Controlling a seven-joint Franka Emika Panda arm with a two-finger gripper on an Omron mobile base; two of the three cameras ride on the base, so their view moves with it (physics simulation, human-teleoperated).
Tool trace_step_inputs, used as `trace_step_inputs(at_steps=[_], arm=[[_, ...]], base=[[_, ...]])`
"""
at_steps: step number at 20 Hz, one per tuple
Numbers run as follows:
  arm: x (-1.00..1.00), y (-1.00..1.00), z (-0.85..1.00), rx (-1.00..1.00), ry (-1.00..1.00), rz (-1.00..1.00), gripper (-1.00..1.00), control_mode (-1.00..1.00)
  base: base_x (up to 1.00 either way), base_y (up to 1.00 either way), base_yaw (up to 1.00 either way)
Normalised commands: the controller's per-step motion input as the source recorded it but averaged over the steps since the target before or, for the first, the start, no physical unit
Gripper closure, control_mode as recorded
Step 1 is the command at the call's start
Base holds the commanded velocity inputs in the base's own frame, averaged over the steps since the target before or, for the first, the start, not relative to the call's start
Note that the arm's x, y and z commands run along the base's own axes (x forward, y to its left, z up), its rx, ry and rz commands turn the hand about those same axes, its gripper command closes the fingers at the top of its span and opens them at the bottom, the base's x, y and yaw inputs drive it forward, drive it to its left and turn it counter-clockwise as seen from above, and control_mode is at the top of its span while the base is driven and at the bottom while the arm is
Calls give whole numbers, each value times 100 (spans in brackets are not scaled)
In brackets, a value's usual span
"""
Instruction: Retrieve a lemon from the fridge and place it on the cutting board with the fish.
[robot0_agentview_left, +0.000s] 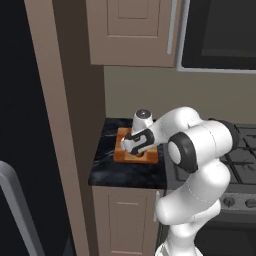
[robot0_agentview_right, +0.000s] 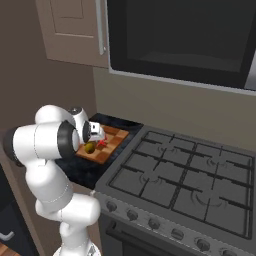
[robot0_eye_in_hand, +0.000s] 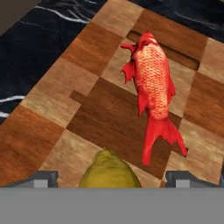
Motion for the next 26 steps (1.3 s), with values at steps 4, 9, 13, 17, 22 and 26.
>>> trace_step_inputs(at_steps=[4, 9, 13, 17, 22, 26], arm=[[0, 0, 30, -1, 3, -2, -100, -100], [-5, 0, 39, -2, 2, -5, -100, -100], [-41, -4, 29, 0, 8, -11, -100, -100], [-70, -7, 31, 0, 14, -17, -100, -100], [-83, -39, 47, 0, 15, -19, -100, -100], [-91, -47, 20, 0, 8, -15, -100, -100]], base=[[0, 0, 0], [0, 0, 0], [0, 0, 0], [0, 0, 0], [0, 0, 0], [0, 0, 0]])
